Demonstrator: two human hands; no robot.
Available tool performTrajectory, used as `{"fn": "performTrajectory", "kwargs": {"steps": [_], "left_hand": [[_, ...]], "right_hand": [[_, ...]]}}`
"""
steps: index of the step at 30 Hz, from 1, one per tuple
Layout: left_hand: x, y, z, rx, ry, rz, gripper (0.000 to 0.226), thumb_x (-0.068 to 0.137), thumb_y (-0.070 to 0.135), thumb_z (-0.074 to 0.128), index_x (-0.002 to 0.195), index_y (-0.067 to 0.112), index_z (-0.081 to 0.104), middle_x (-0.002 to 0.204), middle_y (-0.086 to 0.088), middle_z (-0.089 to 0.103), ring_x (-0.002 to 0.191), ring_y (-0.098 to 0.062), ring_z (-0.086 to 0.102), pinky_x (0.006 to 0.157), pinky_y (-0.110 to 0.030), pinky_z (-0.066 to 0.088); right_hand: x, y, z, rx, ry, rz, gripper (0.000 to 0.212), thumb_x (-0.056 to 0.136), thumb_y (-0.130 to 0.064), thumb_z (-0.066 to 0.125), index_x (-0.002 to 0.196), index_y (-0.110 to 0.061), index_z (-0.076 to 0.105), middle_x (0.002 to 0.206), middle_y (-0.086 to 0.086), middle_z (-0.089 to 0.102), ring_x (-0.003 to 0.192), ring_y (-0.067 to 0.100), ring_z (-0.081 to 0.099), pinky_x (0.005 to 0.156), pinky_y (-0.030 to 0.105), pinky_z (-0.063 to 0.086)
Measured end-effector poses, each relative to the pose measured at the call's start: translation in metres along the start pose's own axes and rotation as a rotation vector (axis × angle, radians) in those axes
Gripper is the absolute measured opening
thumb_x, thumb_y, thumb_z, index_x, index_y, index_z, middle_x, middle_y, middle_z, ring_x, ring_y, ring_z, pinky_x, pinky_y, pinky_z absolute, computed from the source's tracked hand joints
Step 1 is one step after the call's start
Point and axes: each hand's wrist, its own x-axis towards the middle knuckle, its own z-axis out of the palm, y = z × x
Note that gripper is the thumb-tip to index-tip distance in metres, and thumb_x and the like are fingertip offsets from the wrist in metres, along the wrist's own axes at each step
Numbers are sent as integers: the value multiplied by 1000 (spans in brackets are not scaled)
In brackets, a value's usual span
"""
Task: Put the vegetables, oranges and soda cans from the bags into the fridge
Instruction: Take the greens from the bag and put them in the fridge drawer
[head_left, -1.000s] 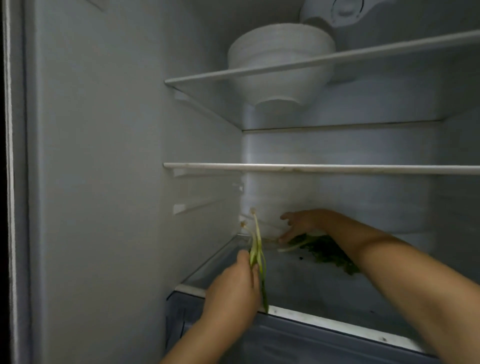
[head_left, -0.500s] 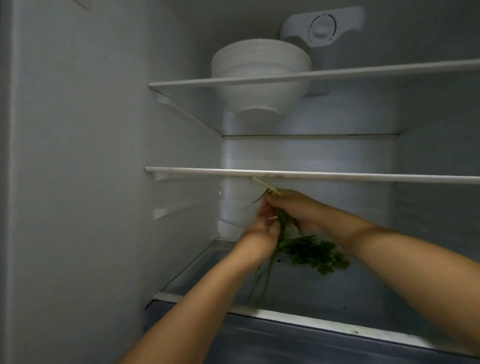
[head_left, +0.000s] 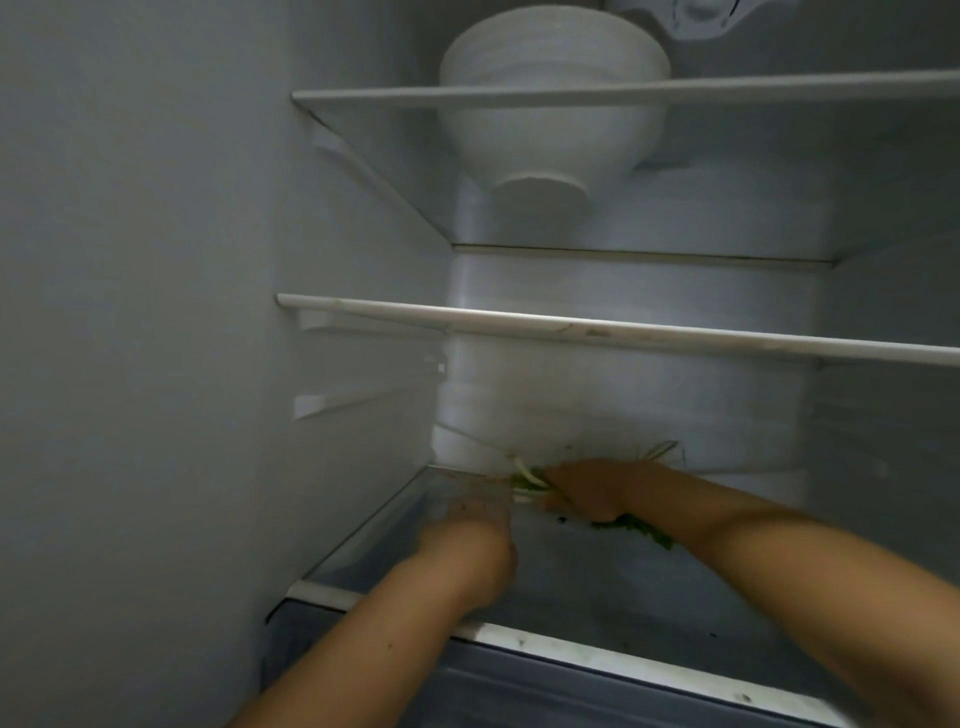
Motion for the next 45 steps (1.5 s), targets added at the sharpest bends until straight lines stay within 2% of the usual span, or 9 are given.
{"fn": "performTrajectory", "kwargs": {"steps": [6, 11, 15, 18, 25, 29, 33, 37, 45], "left_hand": [[0, 2, -7, 4, -85, 4, 52, 98, 24, 39, 144, 8, 24, 152, -16, 21, 139, -33, 24, 111, -44, 29], [-1, 3, -12, -9, -100, 2, 54, 98, 26, 40, 146, 8, 23, 154, -16, 19, 140, -35, 22, 113, -44, 27], [-5, 4, -16, -62, -67, -25, 44, 99, 20, 38, 140, 5, 37, 148, -16, 35, 131, -31, 41, 109, -39, 36], [-12, 7, -25, -77, 58, -4, 39, 97, 21, 41, 134, 8, 42, 139, -16, 43, 126, -32, 44, 105, -41, 39], [-51, 30, -39, -443, 492, 210, 24, 93, 18, 47, 107, 6, 61, 110, -20, 64, 101, -34, 60, 86, -38, 49], [-119, 30, -42, -501, 564, 230, 20, 88, 15, 47, 101, 8, 61, 103, -14, 66, 95, -31, 60, 81, -38, 49], [-206, 22, -39, -610, 642, 129, 20, 88, 11, 46, 101, 9, 61, 93, -11, 66, 85, -28, 60, 77, -37, 48], [-306, 21, 8, -744, 713, 13, 17, 89, 8, 48, 96, 8, 64, 92, -9, 66, 84, -21, 59, 75, -28, 42], [-543, -17, 139, -684, 461, -304, 19, 94, 19, 47, 103, 11, 62, 102, -6, 66, 94, -21, 60, 81, -27, 40]], "right_hand": [[-16, -13, -7, -256, 44, 117, 66, 97, -56, 21, 142, -10, 36, 146, 13, 38, 131, 30, 40, 109, 45, 30], [-69, -10, -43, -87, 174, 117, 54, 100, -49, 20, 146, -22, 25, 149, 11, 34, 133, 29, 37, 109, 42, 28], [-126, -10, -39, 54, 187, 178, 50, 100, -50, 21, 141, -24, 33, 144, 8, 41, 128, 27, 43, 105, 36, 34], [-162, -17, -21, 130, 246, 235, 47, 99, -48, 23, 138, -25, 38, 139, 7, 46, 125, 27, 46, 104, 39, 37], [-224, -63, 18, 119, 708, 291, 37, 100, -40, 33, 127, -21, 48, 128, 4, 54, 119, 24, 48, 95, 38, 36], [-245, -102, 29, 121, 856, 208, 37, 98, -39, 36, 124, -18, 52, 120, 4, 58, 115, 25, 51, 94, 38, 35], [-275, -157, 44, 159, 904, 60, 56, 90, -47, 22, 122, -14, 55, 111, 6, 60, 104, 27, 55, 84, 38, 40], [-316, -228, 91, 294, 842, -104, 52, 88, -41, 29, 117, -10, 58, 102, 8, 64, 93, 30, 60, 75, 39, 47], [-402, -370, 197, 49, 512, -499, 42, 83, -41, 38, 105, -19, 66, 89, -1, 68, 75, 17, 67, 61, 25, 50]]}}
